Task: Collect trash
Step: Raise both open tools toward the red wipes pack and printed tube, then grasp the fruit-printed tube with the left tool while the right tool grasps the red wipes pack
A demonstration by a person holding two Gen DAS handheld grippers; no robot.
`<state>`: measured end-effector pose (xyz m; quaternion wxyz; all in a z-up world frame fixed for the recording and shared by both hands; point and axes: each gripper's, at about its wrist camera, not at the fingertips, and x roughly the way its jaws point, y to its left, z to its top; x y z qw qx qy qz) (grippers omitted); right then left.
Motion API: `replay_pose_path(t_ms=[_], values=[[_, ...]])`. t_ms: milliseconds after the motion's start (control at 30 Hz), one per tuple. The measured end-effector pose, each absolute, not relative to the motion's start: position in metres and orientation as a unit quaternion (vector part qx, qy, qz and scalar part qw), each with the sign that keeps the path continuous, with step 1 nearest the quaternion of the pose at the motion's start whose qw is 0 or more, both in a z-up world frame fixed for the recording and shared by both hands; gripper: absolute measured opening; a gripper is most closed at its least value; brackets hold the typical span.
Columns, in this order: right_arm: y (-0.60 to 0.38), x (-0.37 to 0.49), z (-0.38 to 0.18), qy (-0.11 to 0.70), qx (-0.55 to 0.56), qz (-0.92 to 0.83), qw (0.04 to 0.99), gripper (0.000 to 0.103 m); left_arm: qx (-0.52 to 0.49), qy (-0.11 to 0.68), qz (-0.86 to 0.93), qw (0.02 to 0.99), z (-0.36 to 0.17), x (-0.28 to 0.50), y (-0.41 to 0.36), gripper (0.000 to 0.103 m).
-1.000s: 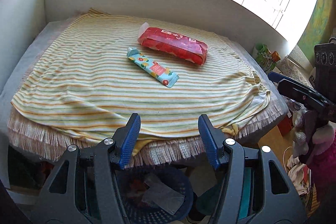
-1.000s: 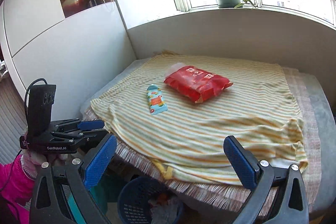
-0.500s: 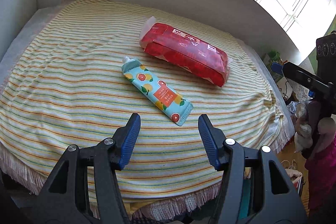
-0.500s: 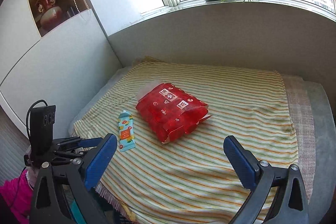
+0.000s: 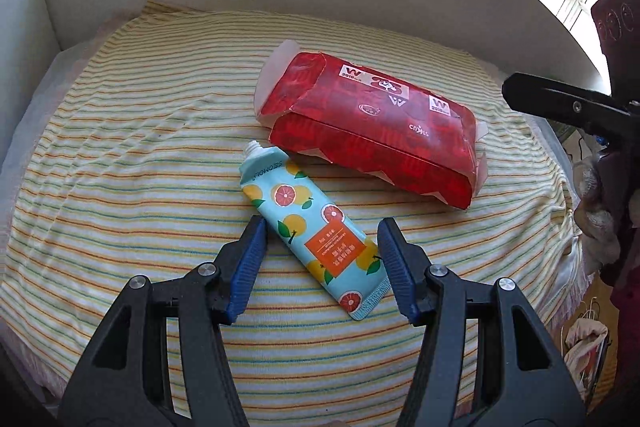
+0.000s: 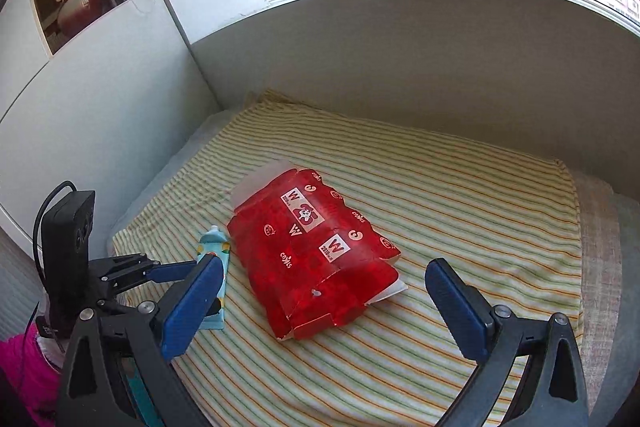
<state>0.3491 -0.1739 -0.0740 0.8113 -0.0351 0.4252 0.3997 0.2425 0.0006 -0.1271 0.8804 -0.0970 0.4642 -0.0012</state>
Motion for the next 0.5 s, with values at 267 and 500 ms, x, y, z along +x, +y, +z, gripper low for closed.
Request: replay_pose_path(t_ms=[267,500], values=[[-0.169,0.393,-0.104,0.477,0.025,0.391,0.787,0.101,-0.038,0.46,0.002,0.887,-0.131,0.255,-0.008,0.059],[-0.171,0.405,-0.128,0.505,0.07,0.395,0.764,0.096,-0.026,0.456,-0.011,0.89,-0.13,0.25,-0.002,0.045]])
